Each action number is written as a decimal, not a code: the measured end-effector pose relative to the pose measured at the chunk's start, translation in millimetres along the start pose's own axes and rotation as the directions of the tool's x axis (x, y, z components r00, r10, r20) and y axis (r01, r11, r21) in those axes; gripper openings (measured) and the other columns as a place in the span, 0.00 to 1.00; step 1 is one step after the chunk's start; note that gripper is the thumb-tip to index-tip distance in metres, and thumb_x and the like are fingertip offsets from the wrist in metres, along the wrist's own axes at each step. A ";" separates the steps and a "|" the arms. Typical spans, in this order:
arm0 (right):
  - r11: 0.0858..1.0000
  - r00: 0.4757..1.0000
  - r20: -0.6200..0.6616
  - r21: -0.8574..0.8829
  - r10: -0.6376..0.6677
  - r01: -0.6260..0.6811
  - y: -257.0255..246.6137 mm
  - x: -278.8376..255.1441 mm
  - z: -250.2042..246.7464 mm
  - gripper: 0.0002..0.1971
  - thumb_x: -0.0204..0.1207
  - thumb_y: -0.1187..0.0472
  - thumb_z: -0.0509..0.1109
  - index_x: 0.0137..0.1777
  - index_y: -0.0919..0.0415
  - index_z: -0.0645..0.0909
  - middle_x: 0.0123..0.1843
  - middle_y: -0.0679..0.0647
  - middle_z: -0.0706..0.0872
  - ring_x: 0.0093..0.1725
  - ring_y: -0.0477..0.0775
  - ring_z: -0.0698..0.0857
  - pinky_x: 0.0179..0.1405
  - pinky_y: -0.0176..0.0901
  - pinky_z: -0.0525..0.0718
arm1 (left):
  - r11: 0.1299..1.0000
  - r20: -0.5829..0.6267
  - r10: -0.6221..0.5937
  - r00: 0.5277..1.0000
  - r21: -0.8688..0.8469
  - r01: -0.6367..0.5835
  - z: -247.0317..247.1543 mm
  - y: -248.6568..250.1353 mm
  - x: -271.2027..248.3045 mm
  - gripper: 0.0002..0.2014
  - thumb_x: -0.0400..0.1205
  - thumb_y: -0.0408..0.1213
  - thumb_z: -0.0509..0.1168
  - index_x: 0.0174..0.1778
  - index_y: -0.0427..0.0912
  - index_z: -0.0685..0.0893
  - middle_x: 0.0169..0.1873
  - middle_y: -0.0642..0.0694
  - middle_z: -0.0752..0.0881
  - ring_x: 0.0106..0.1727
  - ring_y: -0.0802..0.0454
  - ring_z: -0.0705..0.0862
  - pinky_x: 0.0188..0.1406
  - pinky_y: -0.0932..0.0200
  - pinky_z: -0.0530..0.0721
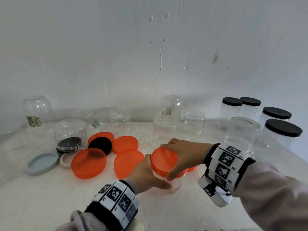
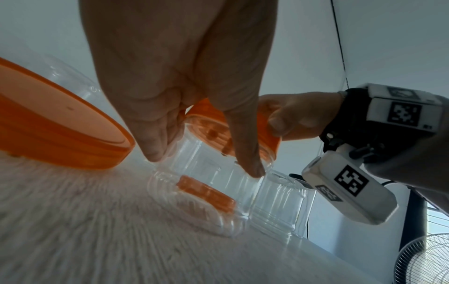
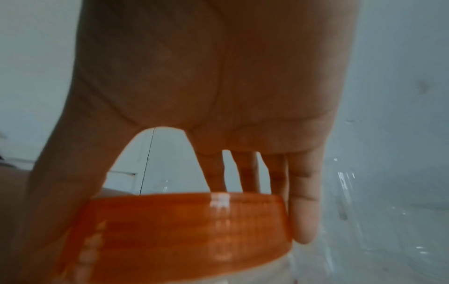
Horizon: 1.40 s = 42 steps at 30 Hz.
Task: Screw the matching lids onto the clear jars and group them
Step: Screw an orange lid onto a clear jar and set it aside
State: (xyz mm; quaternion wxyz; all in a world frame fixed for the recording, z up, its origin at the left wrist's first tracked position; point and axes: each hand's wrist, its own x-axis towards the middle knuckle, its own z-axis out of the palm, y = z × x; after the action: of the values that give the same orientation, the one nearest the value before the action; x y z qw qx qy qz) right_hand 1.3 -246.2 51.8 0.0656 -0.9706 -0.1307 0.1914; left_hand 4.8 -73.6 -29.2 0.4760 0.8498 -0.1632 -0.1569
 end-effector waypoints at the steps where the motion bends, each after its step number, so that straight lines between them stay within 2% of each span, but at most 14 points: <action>1: 1.000 1.000 -0.010 -0.001 -0.009 0.009 0.4 0.1 -0.6 0.54 0.55 0.28 0.75 0.80 0.38 0.53 0.72 0.42 0.66 0.69 0.52 0.70 0.63 0.51 0.77 | 1.000 -0.001 0.002 1.000 0.002 -0.002 0.1 0.4 -0.5 0.46 0.58 0.43 0.85 0.67 0.54 0.65 0.56 0.60 0.77 0.55 0.63 0.78 0.50 0.67 0.76; 4: 0.999 0.998 -0.062 -0.028 -0.025 0.023 2.7 0.1 3.3 0.55 0.53 0.25 0.73 0.80 0.40 0.55 0.70 0.42 0.67 0.67 0.51 0.71 0.56 0.46 0.74 | 1.000 -0.006 -0.004 1.000 0.015 0.004 0.2 1.6 -0.9 0.47 0.58 0.43 0.85 0.68 0.54 0.65 0.55 0.60 0.77 0.56 0.61 0.77 0.54 0.63 0.76; 8: 0.998 0.988 -0.149 -0.060 -0.024 0.015 2.5 -0.2 11.9 0.54 0.54 0.22 0.70 0.79 0.46 0.59 0.68 0.46 0.68 0.63 0.52 0.71 0.54 0.45 0.74 | 1.000 -0.005 -0.013 1.000 0.016 0.014 0.7 1.8 -0.6 0.47 0.58 0.43 0.85 0.69 0.53 0.65 0.55 0.61 0.77 0.56 0.61 0.77 0.53 0.64 0.76; 12: 0.998 0.969 -0.249 -0.060 -0.003 -0.012 -2.2 -3.4 24.0 0.54 0.55 0.20 0.65 0.77 0.51 0.62 0.66 0.50 0.69 0.56 0.50 0.69 0.50 0.43 0.73 | 0.999 0.004 -0.029 1.000 0.030 0.029 -0.2 1.7 0.0 0.47 0.58 0.43 0.85 0.71 0.51 0.66 0.59 0.56 0.79 0.60 0.55 0.79 0.59 0.57 0.79; 17: 1.000 0.979 -0.205 -0.016 0.000 -0.004 -0.3 -8.1 23.9 0.53 0.60 0.22 0.66 0.80 0.51 0.56 0.72 0.48 0.65 0.66 0.51 0.68 0.57 0.44 0.75 | 0.998 0.014 -0.024 1.000 0.054 0.023 0.0 3.3 0.0 0.46 0.59 0.46 0.85 0.69 0.54 0.65 0.56 0.60 0.77 0.57 0.58 0.77 0.52 0.63 0.76; 20: 1.000 0.980 -0.200 -0.006 0.006 -0.007 -2.7 -8.0 25.6 0.53 0.61 0.23 0.66 0.81 0.50 0.53 0.75 0.48 0.63 0.70 0.52 0.67 0.64 0.50 0.76 | 0.999 0.016 -0.012 1.000 0.046 0.011 0.5 2.2 0.3 0.46 0.59 0.45 0.85 0.67 0.56 0.64 0.54 0.62 0.76 0.53 0.62 0.77 0.43 0.70 0.74; 23: 1.000 0.978 -0.210 0.012 0.014 -0.012 -3.1 -9.1 28.0 0.53 0.63 0.22 0.63 0.83 0.50 0.51 0.78 0.48 0.62 0.73 0.54 0.65 0.69 0.56 0.74 | 0.999 0.006 0.001 1.000 0.042 -0.002 1.7 1.4 0.4 0.46 0.59 0.46 0.85 0.68 0.56 0.64 0.53 0.62 0.77 0.52 0.64 0.77 0.42 0.70 0.74; 26: 0.991 0.966 -0.256 0.132 0.035 0.000 7.7 -13.4 21.4 0.44 0.72 0.26 0.56 0.83 0.48 0.52 0.79 0.51 0.64 0.76 0.55 0.62 0.70 0.53 0.68 | 0.998 0.013 0.041 0.999 0.052 -0.041 0.7 1.5 0.1 0.49 0.59 0.45 0.85 0.72 0.54 0.63 0.54 0.64 0.76 0.52 0.67 0.76 0.45 0.74 0.73; 29: 0.979 0.931 -0.349 0.200 0.109 -0.040 31.0 -21.6 16.1 0.39 0.75 0.28 0.53 0.82 0.46 0.55 0.78 0.50 0.65 0.76 0.53 0.61 0.72 0.52 0.64 | 0.997 0.045 0.057 0.997 0.050 -0.059 -4.9 1.0 -3.3 0.57 0.59 0.45 0.85 0.78 0.54 0.54 0.56 0.67 0.72 0.61 0.61 0.76 0.61 0.65 0.74; 31: 0.980 0.910 -0.377 0.154 0.174 -0.123 49.9 -26.8 17.4 0.38 0.75 0.29 0.54 0.82 0.46 0.57 0.79 0.49 0.64 0.77 0.54 0.59 0.74 0.53 0.62 | 0.998 0.066 0.054 0.996 0.030 -0.056 -12.6 2.9 -8.3 0.61 0.59 0.46 0.85 0.80 0.57 0.49 0.58 0.68 0.71 0.64 0.59 0.75 0.64 0.63 0.72; 33: 0.970 0.899 -0.364 0.092 0.242 -0.224 67.9 -31.2 21.9 0.39 0.74 0.28 0.55 0.82 0.45 0.56 0.81 0.49 0.62 0.79 0.55 0.57 0.76 0.55 0.59 | 0.998 0.065 0.066 0.996 -0.012 -0.065 -25.1 7.0 -11.8 0.61 0.56 0.47 0.85 0.80 0.59 0.51 0.62 0.65 0.74 0.64 0.61 0.77 0.64 0.64 0.75; 35: 0.955 0.902 -0.313 0.074 0.297 -0.289 81.3 -35.6 27.6 0.41 0.72 0.27 0.58 0.82 0.42 0.53 0.82 0.48 0.57 0.81 0.55 0.54 0.78 0.60 0.58 | 0.994 0.050 0.087 0.995 -0.067 -0.083 -42.6 13.9 -12.8 0.62 0.50 0.50 0.85 0.78 0.59 0.56 0.63 0.59 0.79 0.62 0.59 0.81 0.66 0.58 0.79; 38: 0.951 0.919 -0.246 0.067 0.308 -0.300 94.6 -41.3 34.4 0.45 0.67 0.24 0.60 0.82 0.36 0.47 0.84 0.46 0.50 0.81 0.57 0.53 0.77 0.64 0.61 | 0.982 0.013 0.126 0.992 -0.146 -0.122 -74.3 26.5 -4.8 0.65 0.40 0.55 0.86 0.74 0.59 0.59 0.62 0.52 0.83 0.56 0.55 0.87 0.64 0.53 0.82; 42: 0.953 0.929 -0.215 0.098 0.300 -0.286 100.1 -45.0 34.3 0.46 0.66 0.25 0.63 0.81 0.30 0.44 0.83 0.46 0.47 0.80 0.58 0.53 0.76 0.64 0.62 | 0.992 -0.161 0.074 0.984 -0.091 -0.090 -111.5 33.2 22.3 0.67 0.38 0.55 0.87 0.75 0.52 0.61 0.64 0.47 0.82 0.62 0.49 0.84 0.69 0.45 0.78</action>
State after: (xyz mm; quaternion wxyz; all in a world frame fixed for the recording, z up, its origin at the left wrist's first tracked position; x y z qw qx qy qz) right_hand -29.4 -351.9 18.5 0.0821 -0.9920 0.0303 0.0908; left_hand 67.6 -15.0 52.4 0.5346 0.8277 -0.1522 -0.0773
